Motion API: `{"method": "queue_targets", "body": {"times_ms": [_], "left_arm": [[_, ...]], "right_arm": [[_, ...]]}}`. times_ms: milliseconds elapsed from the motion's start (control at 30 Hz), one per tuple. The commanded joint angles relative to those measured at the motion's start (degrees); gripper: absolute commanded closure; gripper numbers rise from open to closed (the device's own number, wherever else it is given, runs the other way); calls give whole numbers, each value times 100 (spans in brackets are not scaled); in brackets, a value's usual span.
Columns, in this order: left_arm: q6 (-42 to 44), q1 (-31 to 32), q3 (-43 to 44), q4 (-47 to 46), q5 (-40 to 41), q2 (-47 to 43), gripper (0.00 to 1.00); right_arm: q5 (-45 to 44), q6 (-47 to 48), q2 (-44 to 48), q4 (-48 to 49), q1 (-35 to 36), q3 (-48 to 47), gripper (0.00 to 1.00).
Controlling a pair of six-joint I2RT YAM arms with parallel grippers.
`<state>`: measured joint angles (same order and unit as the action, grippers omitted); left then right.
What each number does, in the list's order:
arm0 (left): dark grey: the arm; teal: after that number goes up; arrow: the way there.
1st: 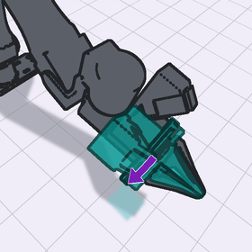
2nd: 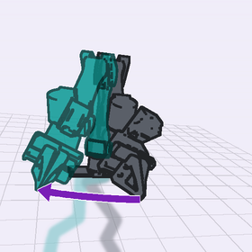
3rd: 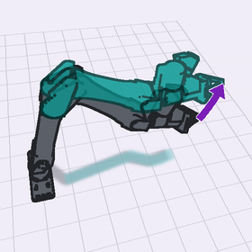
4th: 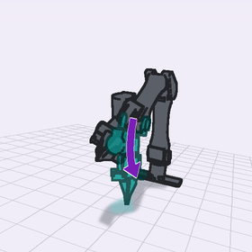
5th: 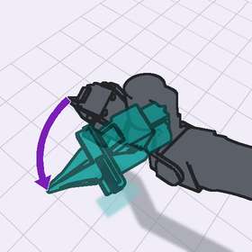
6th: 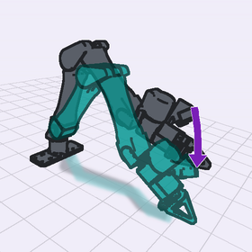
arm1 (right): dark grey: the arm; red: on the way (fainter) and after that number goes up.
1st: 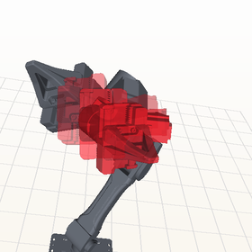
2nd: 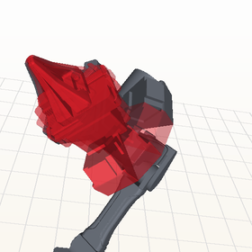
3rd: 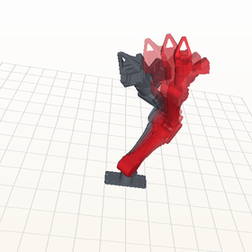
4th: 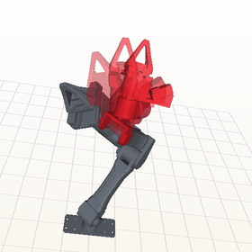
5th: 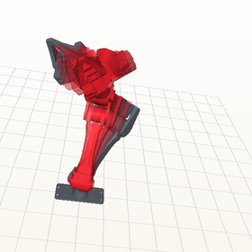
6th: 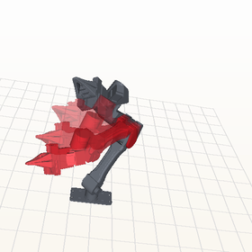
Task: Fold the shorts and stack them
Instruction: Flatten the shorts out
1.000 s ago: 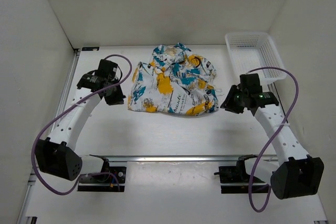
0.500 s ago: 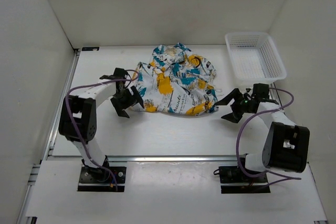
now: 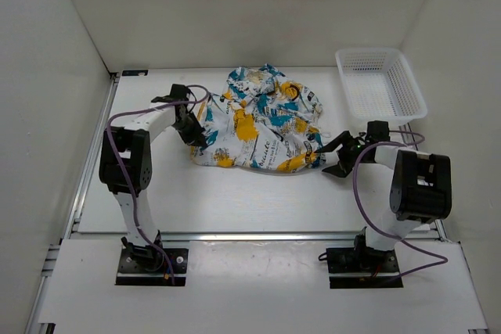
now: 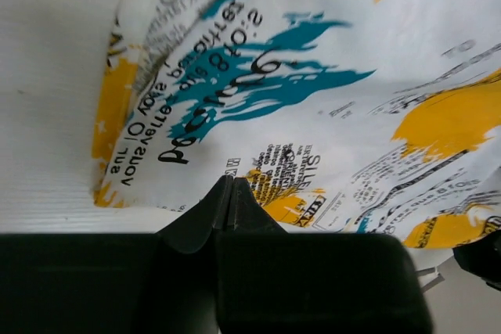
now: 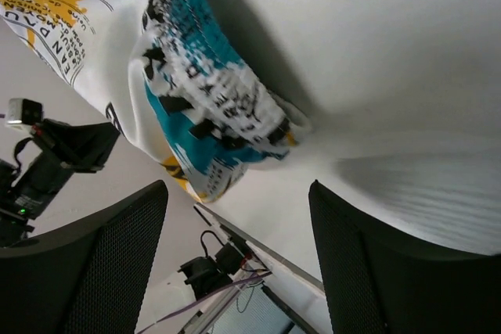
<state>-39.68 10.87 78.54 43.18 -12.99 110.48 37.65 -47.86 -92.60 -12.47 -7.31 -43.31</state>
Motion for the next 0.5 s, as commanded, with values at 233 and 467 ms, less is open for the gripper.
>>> {"method": "queue_targets", "body": {"times_ms": [233, 467], "left_arm": [[223, -252, 785, 419, -2, -561, 89], [285, -147, -145, 490, 358, -870, 0]], "right_arm": [[-1073, -251, -874, 79, 950, -932, 58], [-1646, 136, -690, -432, 1074, -1241, 100]]}}
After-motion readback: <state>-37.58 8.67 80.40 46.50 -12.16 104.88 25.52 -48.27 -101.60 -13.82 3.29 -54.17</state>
